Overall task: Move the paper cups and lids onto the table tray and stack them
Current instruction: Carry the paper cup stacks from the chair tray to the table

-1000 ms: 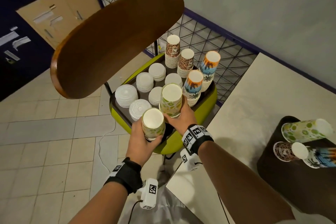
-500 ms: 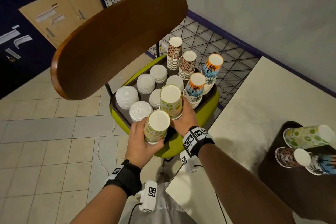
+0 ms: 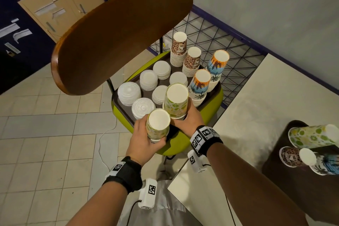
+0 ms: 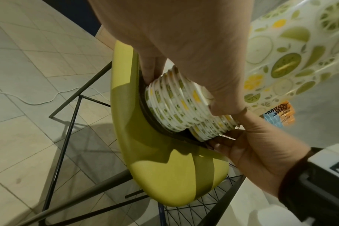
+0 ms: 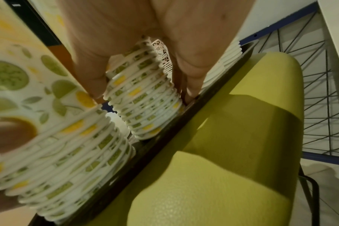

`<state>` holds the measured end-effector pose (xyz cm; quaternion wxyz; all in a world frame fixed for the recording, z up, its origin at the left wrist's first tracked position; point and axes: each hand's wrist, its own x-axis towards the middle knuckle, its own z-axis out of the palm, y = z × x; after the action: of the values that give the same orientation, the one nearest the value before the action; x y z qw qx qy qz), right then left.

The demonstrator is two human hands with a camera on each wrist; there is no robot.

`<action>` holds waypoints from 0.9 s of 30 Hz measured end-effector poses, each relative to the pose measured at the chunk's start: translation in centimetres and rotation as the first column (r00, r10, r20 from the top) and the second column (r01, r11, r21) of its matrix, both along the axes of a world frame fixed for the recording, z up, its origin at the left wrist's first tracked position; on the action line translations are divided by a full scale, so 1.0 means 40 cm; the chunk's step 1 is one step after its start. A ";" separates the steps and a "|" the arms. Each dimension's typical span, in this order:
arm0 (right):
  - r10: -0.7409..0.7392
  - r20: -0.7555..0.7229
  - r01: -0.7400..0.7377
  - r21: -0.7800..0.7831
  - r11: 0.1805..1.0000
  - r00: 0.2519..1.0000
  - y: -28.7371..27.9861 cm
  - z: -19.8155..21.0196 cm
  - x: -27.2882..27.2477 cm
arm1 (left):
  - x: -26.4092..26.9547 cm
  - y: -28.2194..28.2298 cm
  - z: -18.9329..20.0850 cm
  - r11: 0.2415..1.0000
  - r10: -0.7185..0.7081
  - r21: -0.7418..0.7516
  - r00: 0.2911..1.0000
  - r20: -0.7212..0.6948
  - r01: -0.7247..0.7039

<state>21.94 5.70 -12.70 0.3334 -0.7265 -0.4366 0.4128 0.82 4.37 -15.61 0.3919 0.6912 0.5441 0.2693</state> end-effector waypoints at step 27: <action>-0.208 -0.217 0.228 0.073 0.971 0.954 -0.116 0.051 0.023 | 0.005 -0.017 0.048 1.000 0.001 -0.012 0.986 0.165 0.001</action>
<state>22.84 1.07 -10.68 0.4556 -0.7061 -0.3358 0.4255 1.01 3.71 -13.68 0.4397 0.6643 0.5114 0.3221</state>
